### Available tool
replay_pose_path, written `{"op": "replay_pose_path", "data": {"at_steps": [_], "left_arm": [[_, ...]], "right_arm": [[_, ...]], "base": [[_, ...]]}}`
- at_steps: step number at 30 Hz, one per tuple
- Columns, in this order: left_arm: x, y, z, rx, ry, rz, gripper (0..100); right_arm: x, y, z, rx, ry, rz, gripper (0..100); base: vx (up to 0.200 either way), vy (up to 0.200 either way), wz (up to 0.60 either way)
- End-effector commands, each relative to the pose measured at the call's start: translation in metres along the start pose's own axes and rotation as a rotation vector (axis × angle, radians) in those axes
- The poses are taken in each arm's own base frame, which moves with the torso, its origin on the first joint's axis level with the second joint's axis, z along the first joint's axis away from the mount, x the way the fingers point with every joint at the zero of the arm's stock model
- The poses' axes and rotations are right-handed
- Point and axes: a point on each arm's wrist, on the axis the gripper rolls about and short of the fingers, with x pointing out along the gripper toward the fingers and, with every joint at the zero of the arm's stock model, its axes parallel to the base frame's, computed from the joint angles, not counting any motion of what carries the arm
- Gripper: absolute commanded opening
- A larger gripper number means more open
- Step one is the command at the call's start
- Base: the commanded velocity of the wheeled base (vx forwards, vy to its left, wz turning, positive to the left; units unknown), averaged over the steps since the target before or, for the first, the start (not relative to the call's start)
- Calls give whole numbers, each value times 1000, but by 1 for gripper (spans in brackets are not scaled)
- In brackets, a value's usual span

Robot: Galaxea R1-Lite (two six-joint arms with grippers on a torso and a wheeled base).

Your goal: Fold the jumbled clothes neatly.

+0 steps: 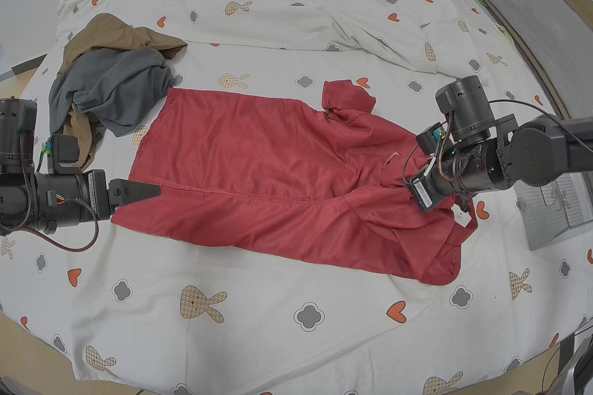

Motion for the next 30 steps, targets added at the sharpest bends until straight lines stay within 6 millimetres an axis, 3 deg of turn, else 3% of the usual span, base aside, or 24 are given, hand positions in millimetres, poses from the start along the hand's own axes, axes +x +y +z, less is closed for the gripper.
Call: {"op": "replay_pose_path", "data": {"at_steps": [1,7,17,27,30], "left_arm": [[0,0,0,0,0,0,100],[0,0,0,0,1,0,100],[1,0,0,-1,2,0,100],[0,0,0,1,1,0,100],[1,0,0,1,2,0,100]], "right_arm": [[-6,11,5,-59,-101,-72,0],[-6,27,2,-105,-145,-54,0],[-23,48,-2,-174,-170,-14,0],[-26,51,-5,-183,-166,-34,0],[-37,68,-15,-214,-158,-9,0]], "base": [[0,0,0],[0,0,0],[0,0,0],[0,0,0],[0,0,0]]}}
